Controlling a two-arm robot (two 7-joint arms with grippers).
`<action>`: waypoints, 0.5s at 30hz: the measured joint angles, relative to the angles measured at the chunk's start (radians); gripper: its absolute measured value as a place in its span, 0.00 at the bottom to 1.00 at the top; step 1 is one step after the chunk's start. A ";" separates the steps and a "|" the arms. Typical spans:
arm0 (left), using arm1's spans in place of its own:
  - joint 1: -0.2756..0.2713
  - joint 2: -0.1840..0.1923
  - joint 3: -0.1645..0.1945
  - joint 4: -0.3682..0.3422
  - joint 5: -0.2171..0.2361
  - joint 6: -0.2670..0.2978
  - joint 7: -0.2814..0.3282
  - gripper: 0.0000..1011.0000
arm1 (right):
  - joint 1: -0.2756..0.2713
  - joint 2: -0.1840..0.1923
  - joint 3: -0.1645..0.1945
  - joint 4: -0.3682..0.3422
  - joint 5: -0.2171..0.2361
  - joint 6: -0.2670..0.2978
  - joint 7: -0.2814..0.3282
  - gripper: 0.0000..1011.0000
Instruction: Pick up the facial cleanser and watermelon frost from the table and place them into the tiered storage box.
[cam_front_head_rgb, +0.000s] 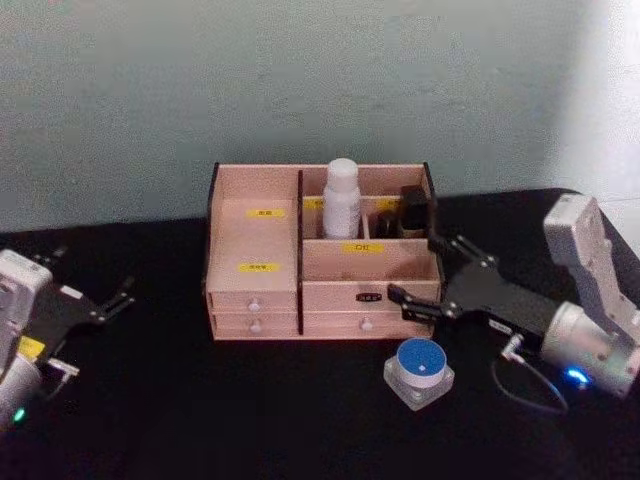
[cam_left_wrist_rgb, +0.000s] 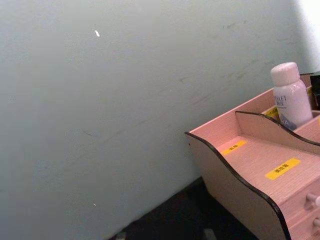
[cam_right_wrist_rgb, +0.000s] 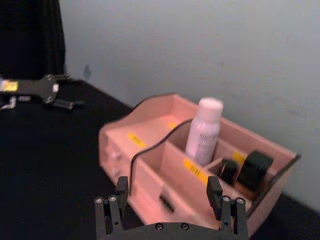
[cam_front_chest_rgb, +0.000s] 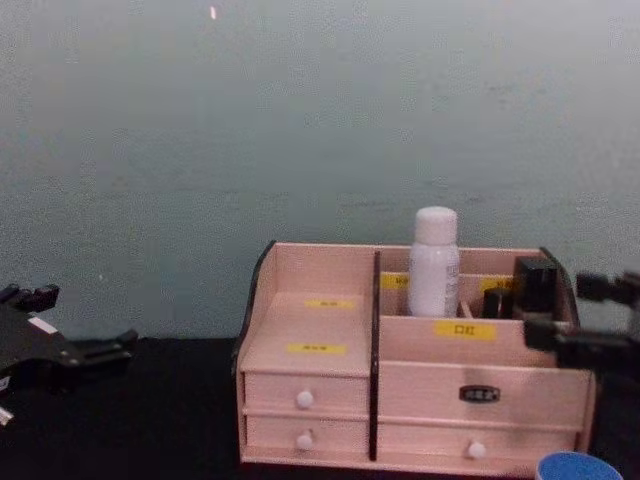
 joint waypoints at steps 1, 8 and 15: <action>0.000 0.000 0.000 0.000 0.000 0.000 0.000 0.99 | 0.000 0.000 0.000 0.000 0.000 0.000 0.000 0.99; 0.000 0.000 0.000 0.000 0.000 0.000 0.000 0.99 | -0.071 0.067 0.006 -0.056 0.049 0.075 0.003 0.99; 0.000 0.000 0.000 0.000 0.000 0.000 0.000 0.99 | -0.093 0.102 -0.010 -0.068 0.075 0.116 0.003 0.99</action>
